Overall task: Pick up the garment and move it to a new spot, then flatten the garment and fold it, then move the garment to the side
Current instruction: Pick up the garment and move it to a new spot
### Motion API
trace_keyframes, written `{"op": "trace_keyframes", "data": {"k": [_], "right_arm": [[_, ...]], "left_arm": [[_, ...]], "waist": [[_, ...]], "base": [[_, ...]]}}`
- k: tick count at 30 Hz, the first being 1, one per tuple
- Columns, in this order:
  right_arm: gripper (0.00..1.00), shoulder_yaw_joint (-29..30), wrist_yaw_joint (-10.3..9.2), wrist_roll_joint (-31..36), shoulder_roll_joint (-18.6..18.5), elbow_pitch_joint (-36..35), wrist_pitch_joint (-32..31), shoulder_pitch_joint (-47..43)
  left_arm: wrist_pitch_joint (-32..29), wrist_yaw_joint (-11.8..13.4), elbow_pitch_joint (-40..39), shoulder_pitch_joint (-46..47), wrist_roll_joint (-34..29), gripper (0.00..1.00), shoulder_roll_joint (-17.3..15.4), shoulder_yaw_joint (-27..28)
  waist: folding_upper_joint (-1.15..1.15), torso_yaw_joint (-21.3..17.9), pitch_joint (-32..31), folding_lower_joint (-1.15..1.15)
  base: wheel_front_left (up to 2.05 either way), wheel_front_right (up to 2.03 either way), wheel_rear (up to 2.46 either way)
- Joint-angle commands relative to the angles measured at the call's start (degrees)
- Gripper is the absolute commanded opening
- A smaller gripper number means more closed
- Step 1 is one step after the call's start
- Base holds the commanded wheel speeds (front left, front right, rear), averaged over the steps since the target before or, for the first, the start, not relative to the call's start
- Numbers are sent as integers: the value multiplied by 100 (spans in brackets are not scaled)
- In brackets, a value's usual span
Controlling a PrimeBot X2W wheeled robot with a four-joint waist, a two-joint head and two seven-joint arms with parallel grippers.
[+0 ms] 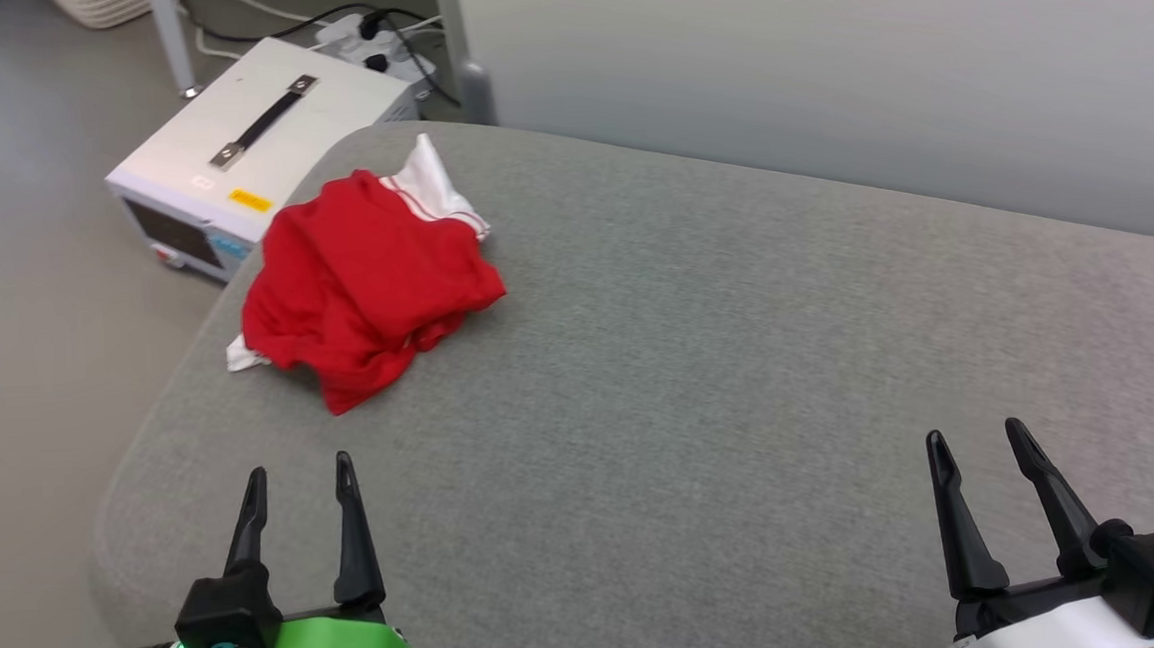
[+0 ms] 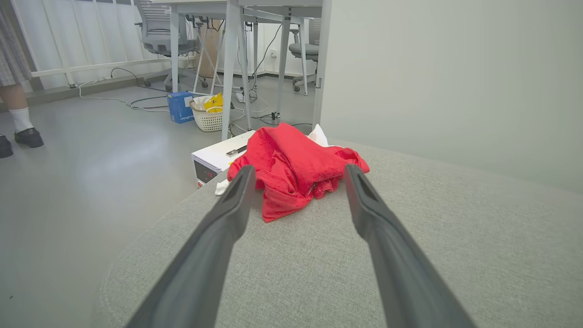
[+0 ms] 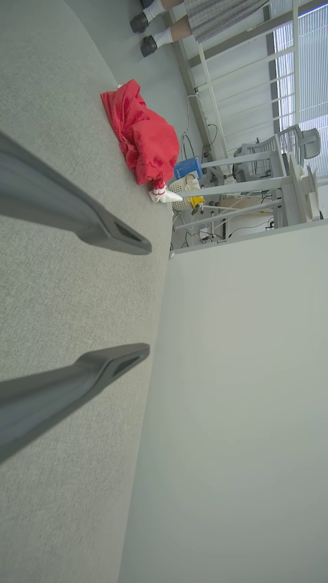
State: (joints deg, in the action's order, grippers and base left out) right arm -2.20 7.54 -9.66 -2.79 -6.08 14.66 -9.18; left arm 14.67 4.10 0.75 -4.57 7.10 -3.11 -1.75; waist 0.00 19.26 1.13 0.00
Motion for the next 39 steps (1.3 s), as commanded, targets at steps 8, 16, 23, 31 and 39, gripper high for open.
{"op": "trace_keyframes", "data": {"k": [8, 16, 23, 31, 39], "right_arm": [[100, -111, -5, 88, -9, 7, 34, 30], [100, -176, -5, 116, -9, 20, 34, 38], [100, -222, -5, 180, -9, 8, 34, 111], [100, -194, -5, 418, -9, -99, 34, 431], [100, -219, -5, 702, -12, -280, 34, 740]], "left_arm": [[33, 12, 9, -45, 192, 100, 24, 202], [33, 9, 4, -122, 244, 100, 24, 296], [33, -296, 136, 271, 89, 100, 22, 449], [33, -995, 498, 1690, 347, 100, -212, 1162], [33, -1153, 1320, 3258, 740, 100, -1025, 1222]], "waist": [[0, 759, 43, 0], [0, 842, 75, 0], [0, 675, 232, 0], [0, 168, 768, 0], [0, -320, 1384, 0]], "base": [[0, 0, 0], [0, 0, 0], [0, 0, 0], [0, 0, 0], [0, 0, 0]]}}
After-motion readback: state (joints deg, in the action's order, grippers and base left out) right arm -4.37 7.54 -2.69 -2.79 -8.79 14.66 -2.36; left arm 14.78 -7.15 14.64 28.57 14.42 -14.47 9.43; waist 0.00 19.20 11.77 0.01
